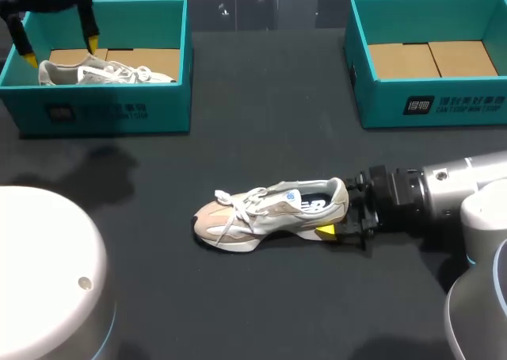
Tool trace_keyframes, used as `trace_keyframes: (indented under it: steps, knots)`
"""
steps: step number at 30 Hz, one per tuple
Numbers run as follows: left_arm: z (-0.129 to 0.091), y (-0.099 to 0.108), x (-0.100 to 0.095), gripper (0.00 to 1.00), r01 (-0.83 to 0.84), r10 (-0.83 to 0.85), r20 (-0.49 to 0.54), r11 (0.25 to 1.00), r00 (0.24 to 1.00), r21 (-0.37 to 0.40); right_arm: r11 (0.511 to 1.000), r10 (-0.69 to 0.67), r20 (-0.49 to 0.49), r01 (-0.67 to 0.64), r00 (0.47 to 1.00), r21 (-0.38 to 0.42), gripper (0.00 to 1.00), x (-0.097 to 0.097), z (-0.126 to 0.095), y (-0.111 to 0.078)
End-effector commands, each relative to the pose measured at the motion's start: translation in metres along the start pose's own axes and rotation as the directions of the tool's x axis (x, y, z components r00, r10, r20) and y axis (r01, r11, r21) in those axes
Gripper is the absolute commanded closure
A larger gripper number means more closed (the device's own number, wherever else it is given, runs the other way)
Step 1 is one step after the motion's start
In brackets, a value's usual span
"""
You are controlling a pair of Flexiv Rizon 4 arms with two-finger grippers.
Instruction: Take the shoe out of the shoebox, open the shoe tongue, remove and reinsert the insole, then place the shoe into the shoebox
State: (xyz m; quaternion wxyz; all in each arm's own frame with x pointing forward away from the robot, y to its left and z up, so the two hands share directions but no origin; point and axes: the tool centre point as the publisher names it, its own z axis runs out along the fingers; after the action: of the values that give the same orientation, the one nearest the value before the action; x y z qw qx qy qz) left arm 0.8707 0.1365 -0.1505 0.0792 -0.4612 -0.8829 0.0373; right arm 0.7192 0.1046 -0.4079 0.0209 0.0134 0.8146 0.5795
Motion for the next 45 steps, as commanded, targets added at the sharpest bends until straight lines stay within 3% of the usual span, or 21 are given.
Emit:
trace_keyframes:
  steps: [1, 11, 13, 15, 18, 20, 23, 27, 30, 31, 32, 44, 45]
  knots:
    - [0.002, -0.022, -0.004, 0.0, 0.311, -0.312, 0.048, 0.95, 0.949, 0.02, 1.0, 0.0, 0.001, 0.0, 1.0, 0.002, 1.0, 0.001, 0.001, 0.0]
    - [0.002, -0.022, -0.004, 0.0, 0.311, -0.312, 0.048, 0.95, 0.949, 0.02, 1.0, 0.0, 0.001, 0.0, 1.0, 0.002, 1.0, 0.001, 0.001, 0.0]
    - [0.001, -0.03, -0.006, 0.0, 0.367, -0.375, 0.039, 0.921, 0.926, 0.13, 1.0, 0.0, 0.001, 0.0, 1.0, 0.002, 1.0, 0.001, 0.001, 0.0]
    - [0.005, -0.046, -0.009, 0.0, 0.449, -0.464, 0.071, 0.878, 0.883, 0.166, 1.0, 0.0, 0.001, 0.0, 1.0, 0.002, 1.0, 0.001, 0.001, 0.0]
    - [0.013, -0.074, -0.02, 0.0, 0.595, -0.612, 0.081, 0.787, 0.787, 0.165, 1.0, 0.0, 0.001, 0.0, 1.0, 0.002, 1.0, 0.001, 0.001, 0.0]
    - [0.018, -0.091, -0.027, 0.0, 0.711, -0.724, 0.122, 0.689, 0.678, 0.139, 1.0, 0.0, 0.001, 0.0, 1.0, 0.002, 1.0, 0.001, 0.001, 0.0]
    - [0.026, -0.115, -0.033, 0.0, 0.77, -0.78, 0.115, 0.626, 0.615, 0.127, 1.0, 0.0, 0.001, 0.0, 1.0, 0.002, 1.0, 0.001, 0.001, 0.0]
    - [0.046, -0.14, -0.05, 0.0, 0.885, -0.881, 0.163, 0.46, 0.445, 0.075, 1.0, 0.0, 0.001, 0.0, 1.0, 0.002, 1.0, 0.001, 0.001, 0.0]
    - [0.056, -0.156, -0.064, 0.0, 0.93, -0.927, 0.174, 0.354, 0.334, 0.101, 1.0, 0.0, 0.001, 0.0, 1.0, 0.002, 1.0, 0.001, 0.001, 0.0]
    - [0.059, -0.16, -0.069, 0.0, 0.936, -0.93, 0.208, 0.332, 0.304, 0.116, 1.0, 0.0, 0.001, 0.0, 1.0, 0.002, 1.0, 0.001, 0.001, 0.0]
    - [0.062, -0.162, -0.075, 0.0, 0.932, -0.913, 0.308, 0.327, 0.268, 0.158, 1.0, 0.0, 0.001, 0.0, 1.0, 0.002, 1.0, 0.001, 0.001, 0.0]
    - [0.062, -0.162, -0.075, 0.0, 0.932, -0.913, 0.308, 0.327, 0.268, 0.158, 1.0, 0.0, 0.001, 0.0, 1.0, 0.002, 1.0, 0.001, 0.001, 0.0]
    - [0.062, -0.161, -0.074, 0.0, 0.941, -0.928, 0.281, 0.298, 0.246, 0.16, 1.0, 0.0, 0.001, 0.0, 1.0, 0.002, 1.0, 0.001, 0.001, 0.0]
